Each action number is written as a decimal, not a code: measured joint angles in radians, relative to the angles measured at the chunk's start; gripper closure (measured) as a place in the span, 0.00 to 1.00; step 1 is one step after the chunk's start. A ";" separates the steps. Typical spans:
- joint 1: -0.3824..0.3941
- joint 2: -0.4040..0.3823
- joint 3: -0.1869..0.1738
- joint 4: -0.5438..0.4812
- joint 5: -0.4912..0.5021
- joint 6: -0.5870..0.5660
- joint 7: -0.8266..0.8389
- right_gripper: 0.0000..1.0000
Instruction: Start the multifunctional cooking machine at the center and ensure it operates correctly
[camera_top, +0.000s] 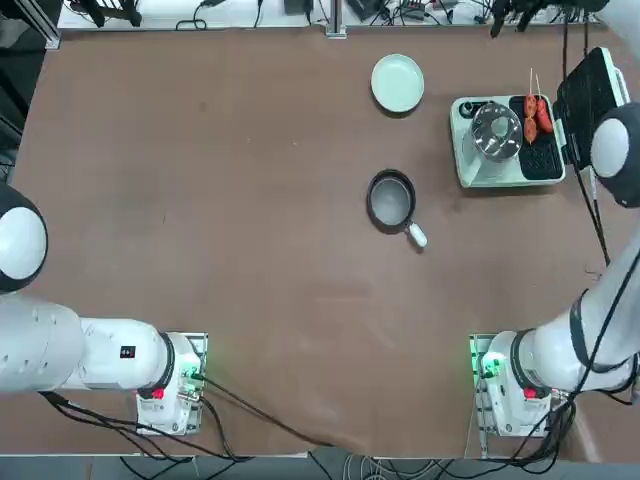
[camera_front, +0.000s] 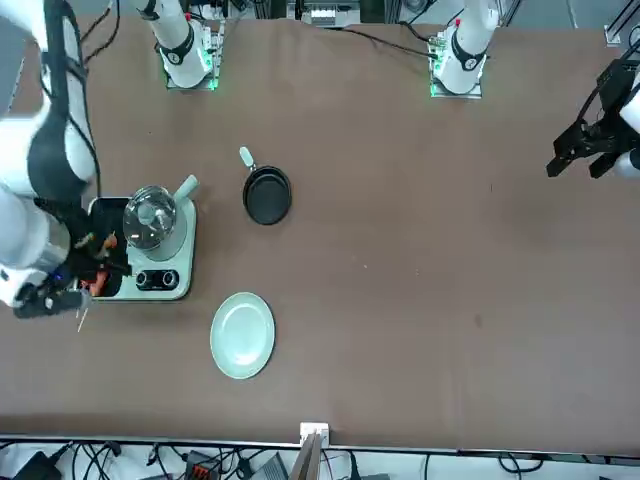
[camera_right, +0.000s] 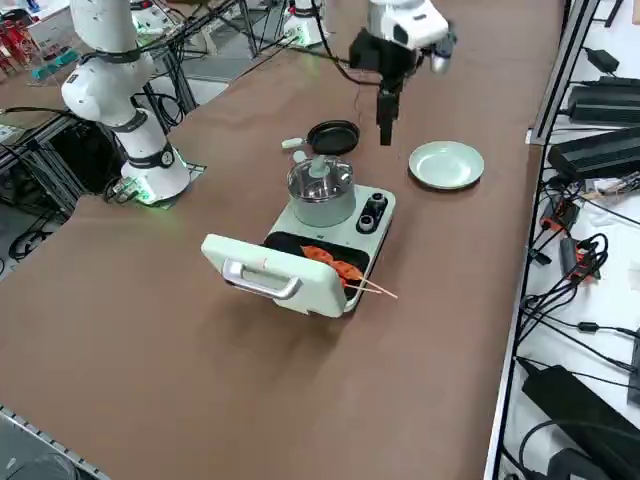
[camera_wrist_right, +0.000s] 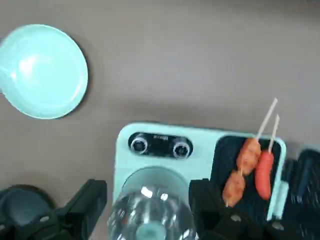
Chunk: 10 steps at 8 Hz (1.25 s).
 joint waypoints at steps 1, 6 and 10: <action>-0.002 -0.056 0.000 -0.001 0.005 -0.049 0.029 0.00; -0.013 -0.311 -0.004 -0.158 0.014 -0.090 0.048 0.00; -0.013 -0.503 -0.003 -0.367 0.014 -0.082 0.048 0.00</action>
